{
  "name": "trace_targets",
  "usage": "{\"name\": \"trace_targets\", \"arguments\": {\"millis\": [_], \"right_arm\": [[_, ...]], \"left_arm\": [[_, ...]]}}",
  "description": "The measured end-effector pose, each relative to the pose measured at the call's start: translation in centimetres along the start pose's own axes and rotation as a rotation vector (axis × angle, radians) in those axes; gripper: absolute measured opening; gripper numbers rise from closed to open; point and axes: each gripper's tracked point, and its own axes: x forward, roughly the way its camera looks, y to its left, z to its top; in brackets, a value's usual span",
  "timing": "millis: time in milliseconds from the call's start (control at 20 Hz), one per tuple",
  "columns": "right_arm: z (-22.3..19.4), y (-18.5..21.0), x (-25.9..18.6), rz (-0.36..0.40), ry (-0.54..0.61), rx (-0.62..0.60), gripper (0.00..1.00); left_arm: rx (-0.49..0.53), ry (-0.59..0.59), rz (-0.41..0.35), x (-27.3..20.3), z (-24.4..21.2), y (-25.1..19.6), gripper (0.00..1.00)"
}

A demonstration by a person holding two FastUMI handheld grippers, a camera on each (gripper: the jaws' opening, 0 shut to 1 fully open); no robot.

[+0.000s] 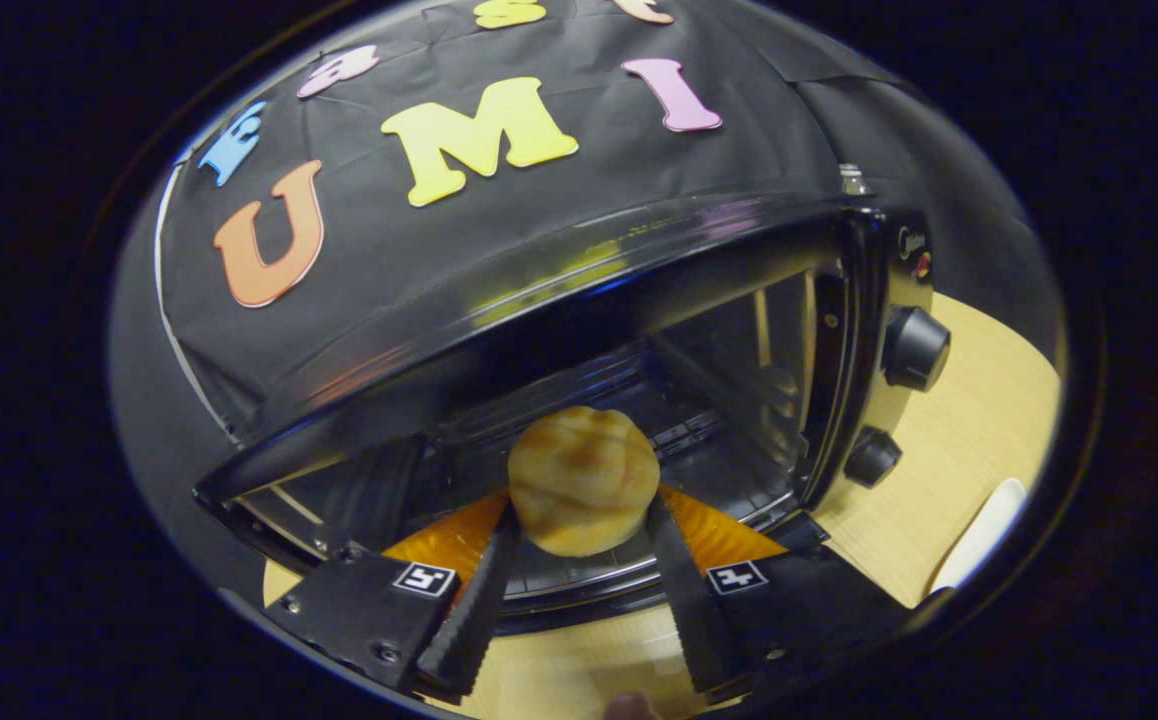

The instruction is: Open the electric oven with the left hand, put the food in, and close the electric oven.

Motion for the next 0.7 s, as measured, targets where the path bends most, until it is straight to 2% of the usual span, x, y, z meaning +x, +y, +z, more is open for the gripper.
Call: {"name": "trace_targets", "arguments": {"millis": [100,300,400,700], "right_arm": [[-0.3,0.2,-0.1,0.006,0.012,-0.003,0.84],[0.2,0.6,-1.7,0.027,0.009,-0.019,0.89],[0.1,0.7,-3.2,0.041,0.015,-0.038,0.96],[0.9,0.0,-11.4,0.075,0.011,-0.088,0.96]], "left_arm": [[-0.002,0.002,-0.015,0.1,0.1,-0.3,0.94],[-0.005,0.003,-0.061,0.1,0.3,-2.0,0.95],[-0.008,-0.007,-0.084,0.0,0.5,-2.7,0.94],[-0.041,-0.012,-0.107,0.6,0.6,-4.6,0.95]]}}
